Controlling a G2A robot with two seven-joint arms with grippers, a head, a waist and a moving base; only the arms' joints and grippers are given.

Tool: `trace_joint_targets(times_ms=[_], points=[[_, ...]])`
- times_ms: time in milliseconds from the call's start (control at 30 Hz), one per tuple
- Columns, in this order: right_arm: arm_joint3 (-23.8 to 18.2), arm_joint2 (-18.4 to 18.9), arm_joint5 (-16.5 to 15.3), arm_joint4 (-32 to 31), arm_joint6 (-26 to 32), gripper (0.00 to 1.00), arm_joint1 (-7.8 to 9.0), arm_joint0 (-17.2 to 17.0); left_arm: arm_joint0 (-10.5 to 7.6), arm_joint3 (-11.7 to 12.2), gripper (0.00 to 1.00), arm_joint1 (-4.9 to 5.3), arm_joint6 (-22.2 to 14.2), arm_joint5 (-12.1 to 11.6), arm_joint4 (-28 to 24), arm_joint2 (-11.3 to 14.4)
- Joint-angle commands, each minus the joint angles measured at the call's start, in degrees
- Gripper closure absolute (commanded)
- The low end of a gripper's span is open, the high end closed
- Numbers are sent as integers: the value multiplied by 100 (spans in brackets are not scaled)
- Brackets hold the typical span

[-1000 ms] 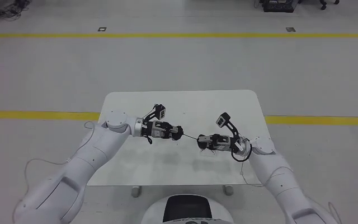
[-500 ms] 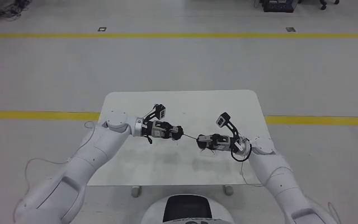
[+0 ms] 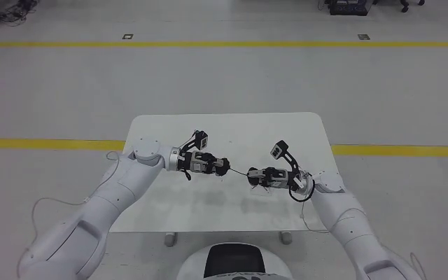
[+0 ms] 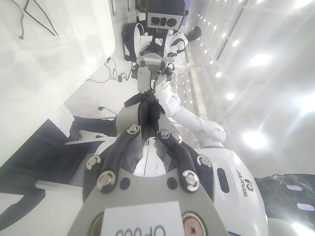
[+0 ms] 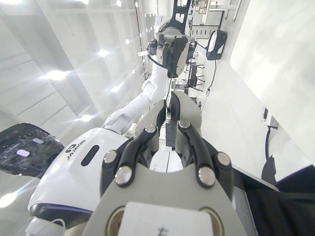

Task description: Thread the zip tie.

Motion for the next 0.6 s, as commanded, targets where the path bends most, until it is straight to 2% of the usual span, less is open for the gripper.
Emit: trace_joint_targets(times_ms=[0,400,433,567], points=[[5,3,0,-19,-10,98,-5,-2,2,-2,100,-1,10,6,3,-2],[23,24,0,-70,-32,100,-27,-2,12,-8,100,-3,20,17,22,-12],[24,25,0,-67,-27,88,-29,-3,12,-8,100,-3,19,16,24,-13],[21,28,0,-66,-4,85,-36,-2,14,-8,100,-5,18,17,29,-15]])
